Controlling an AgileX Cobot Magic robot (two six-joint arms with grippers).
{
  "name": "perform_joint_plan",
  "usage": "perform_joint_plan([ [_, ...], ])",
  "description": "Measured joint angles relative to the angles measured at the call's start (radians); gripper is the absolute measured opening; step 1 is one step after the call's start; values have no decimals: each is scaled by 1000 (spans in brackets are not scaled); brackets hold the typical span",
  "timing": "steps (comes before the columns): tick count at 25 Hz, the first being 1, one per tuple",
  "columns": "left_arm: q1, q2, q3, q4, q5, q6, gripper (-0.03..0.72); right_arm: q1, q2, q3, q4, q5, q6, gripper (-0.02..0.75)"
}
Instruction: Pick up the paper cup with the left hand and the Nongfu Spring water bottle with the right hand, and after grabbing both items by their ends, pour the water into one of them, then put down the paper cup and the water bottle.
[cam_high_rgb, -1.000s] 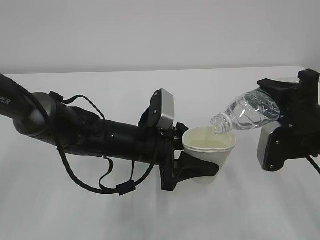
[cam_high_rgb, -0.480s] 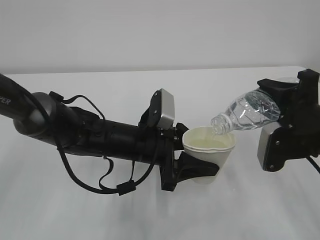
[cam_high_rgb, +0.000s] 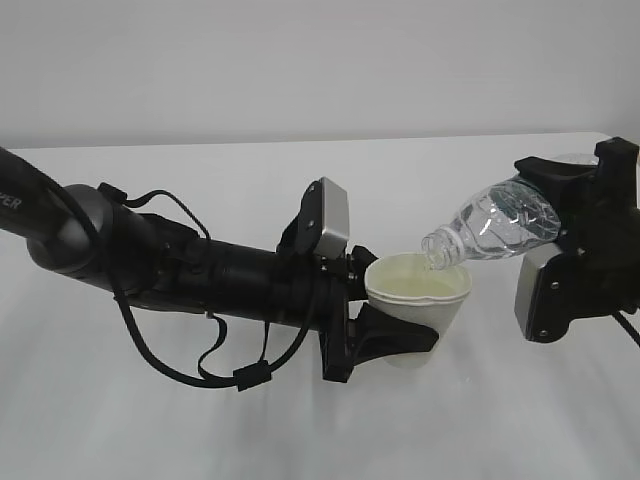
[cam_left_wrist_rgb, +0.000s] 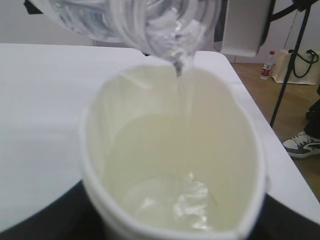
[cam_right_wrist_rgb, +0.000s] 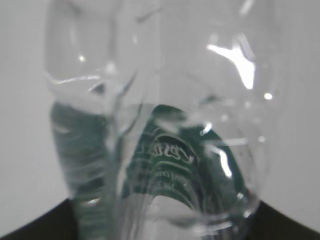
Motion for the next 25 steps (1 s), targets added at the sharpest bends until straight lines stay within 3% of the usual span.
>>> perform_joint_plan([
  [17,0,0,0,0,0,0,426,0,0,0,0,0,2,354],
  [25,0,0,0,-2,0,0,426,0,0,0,0,0,115,354],
])
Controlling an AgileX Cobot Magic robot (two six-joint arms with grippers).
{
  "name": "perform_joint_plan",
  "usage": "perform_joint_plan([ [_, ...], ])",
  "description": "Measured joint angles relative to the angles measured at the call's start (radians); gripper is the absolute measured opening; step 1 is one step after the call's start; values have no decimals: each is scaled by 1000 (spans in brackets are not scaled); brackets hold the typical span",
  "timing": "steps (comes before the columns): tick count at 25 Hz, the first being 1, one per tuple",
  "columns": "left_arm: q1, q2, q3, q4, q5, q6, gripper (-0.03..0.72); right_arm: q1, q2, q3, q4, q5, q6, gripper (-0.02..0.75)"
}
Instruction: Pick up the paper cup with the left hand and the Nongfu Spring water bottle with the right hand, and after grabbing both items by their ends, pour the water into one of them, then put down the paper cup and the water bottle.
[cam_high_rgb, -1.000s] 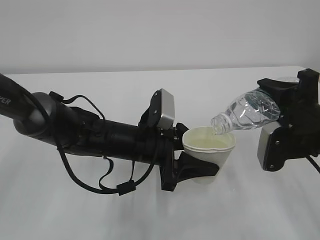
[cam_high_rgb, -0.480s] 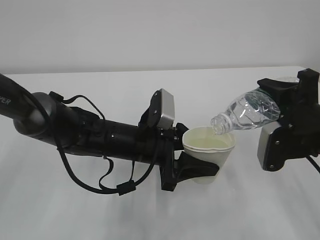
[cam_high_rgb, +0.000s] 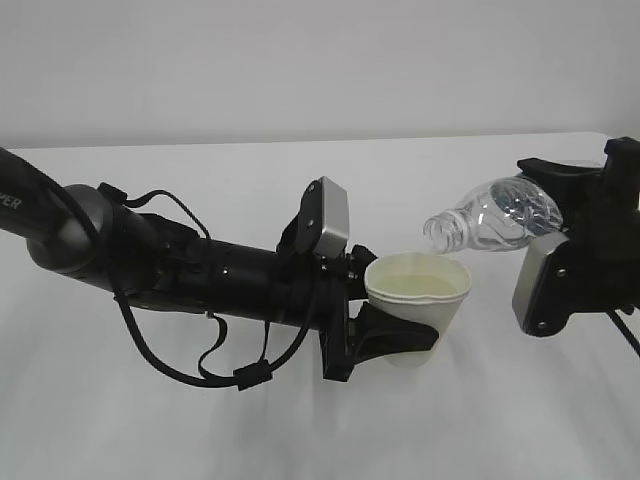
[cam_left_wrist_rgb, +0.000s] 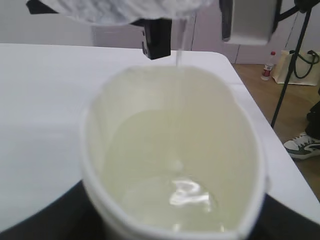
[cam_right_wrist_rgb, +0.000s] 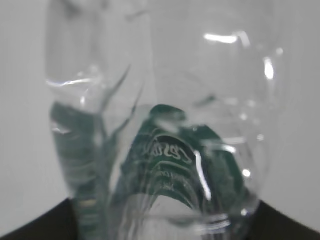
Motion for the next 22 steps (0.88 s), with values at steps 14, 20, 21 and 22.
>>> perform_joint_plan([
  [14,0,2,0,-50,-54,0,426,0,0,13,-8,-2,334,354],
  [20,0,2,0,-97,-58,0,425,0,0,13,-8,-2,517,354],
  [21,0,2,0,-101,-59,0,425,0,0,13,-8,-4,544,354],
  [22,0,2,0,-103,-59,0,425,0,0,13,-8,-4,573,354],
])
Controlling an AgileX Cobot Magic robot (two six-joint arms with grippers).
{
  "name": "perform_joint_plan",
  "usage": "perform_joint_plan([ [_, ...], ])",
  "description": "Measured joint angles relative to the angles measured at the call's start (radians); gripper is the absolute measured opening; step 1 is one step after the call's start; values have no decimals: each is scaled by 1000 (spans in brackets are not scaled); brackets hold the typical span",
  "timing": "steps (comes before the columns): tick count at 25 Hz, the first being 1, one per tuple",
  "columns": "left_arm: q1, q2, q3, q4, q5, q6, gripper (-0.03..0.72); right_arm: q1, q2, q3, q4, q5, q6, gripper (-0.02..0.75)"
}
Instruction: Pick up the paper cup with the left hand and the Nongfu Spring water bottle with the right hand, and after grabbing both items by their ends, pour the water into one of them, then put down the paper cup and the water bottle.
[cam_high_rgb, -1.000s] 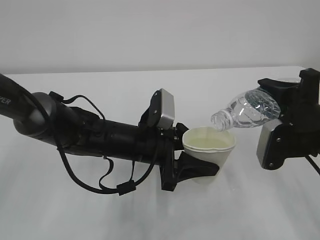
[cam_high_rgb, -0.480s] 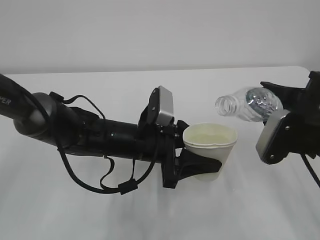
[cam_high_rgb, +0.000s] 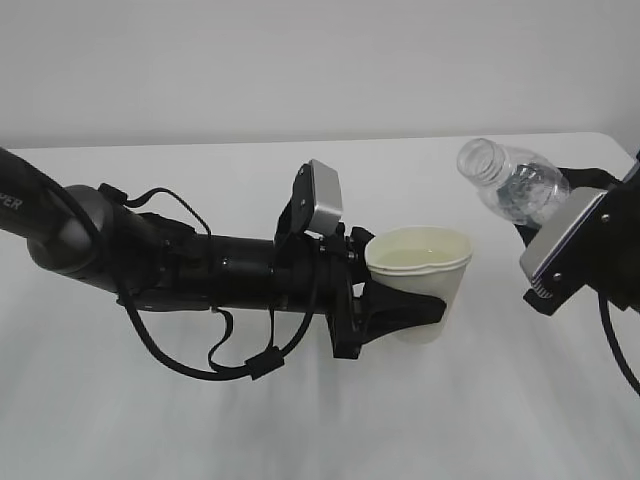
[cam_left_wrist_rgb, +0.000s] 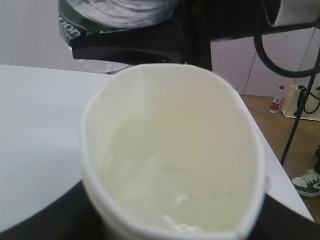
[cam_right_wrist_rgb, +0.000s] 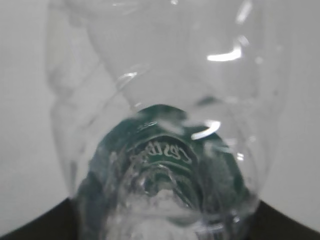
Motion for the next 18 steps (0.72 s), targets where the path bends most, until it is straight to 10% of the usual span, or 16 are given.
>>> perform_joint_plan([
  [18,0,0,0,-11,0,0,425,0,0,0,0,0,501,354],
])
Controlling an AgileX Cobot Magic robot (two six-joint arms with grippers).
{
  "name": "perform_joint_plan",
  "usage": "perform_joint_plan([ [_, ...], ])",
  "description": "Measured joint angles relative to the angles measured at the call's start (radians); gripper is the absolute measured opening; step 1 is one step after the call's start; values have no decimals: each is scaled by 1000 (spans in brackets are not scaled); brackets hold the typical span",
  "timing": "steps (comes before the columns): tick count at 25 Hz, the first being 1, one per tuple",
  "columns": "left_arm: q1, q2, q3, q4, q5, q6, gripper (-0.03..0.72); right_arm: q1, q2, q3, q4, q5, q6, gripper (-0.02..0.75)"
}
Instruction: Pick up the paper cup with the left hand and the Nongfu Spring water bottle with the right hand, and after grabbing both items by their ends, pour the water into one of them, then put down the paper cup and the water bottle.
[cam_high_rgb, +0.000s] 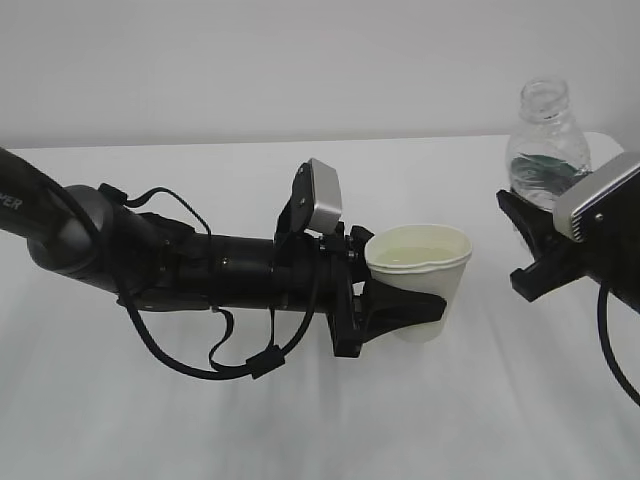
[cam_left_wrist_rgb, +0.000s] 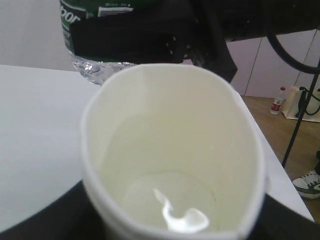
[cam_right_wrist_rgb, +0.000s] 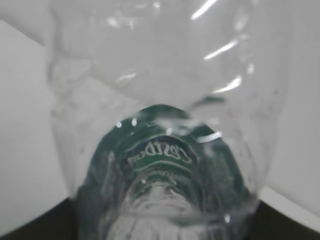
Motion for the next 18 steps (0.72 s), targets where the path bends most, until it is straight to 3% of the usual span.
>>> perform_joint_plan([
  [13,0,0,0,-12,0,0,425,0,0,0,5,0,172,354],
  [18,0,0,0,-13,0,0,425,0,0,0,74,0,253,354],
])
